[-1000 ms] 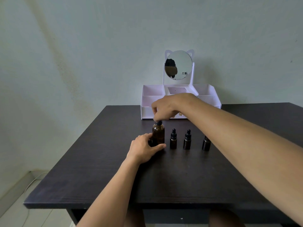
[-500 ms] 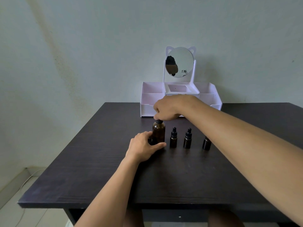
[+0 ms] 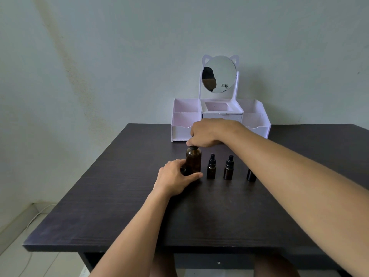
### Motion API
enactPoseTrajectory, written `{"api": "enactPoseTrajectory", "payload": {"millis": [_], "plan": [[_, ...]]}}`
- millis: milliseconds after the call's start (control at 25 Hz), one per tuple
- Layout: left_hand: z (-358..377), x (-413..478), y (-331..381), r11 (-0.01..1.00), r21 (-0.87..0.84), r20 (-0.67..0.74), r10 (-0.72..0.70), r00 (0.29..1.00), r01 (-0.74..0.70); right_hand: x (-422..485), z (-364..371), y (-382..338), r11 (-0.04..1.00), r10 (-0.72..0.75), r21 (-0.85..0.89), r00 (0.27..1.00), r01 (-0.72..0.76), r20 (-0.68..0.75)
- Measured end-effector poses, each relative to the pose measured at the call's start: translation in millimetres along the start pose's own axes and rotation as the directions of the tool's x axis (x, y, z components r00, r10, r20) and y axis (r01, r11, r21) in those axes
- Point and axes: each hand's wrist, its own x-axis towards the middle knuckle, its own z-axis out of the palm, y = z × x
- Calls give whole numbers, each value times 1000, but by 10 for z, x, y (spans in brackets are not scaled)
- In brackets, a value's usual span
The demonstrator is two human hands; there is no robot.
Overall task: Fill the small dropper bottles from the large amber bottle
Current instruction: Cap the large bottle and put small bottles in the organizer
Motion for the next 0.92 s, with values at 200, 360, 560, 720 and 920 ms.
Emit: {"api": "enactPoseTrajectory", "payload": {"millis": [200, 360, 560, 720, 920], "plan": [[-13, -6, 16, 1000, -11, -4, -4, 1000, 4, -55, -41, 26, 992, -64, -109, 998, 66, 26], [11, 8, -2, 999, -44, -4, -15, 1000, 15, -36, 105, 57, 998, -52, -23, 993, 50, -108], [-7, -5, 5, 998, -60, 4, -24, 1000, 25, -57, 186, -8, 999, 39, 34, 989, -35, -144], [-50, -41, 31, 999, -37, 15, -23, 1000, 23, -356, 236, 258, 950, 143, 303, 968, -76, -207], [-61, -91, 77, 999, -34, 17, -33, 999, 34, -794, 461, 982, 894, 386, 349, 880, -282, -277]]}}
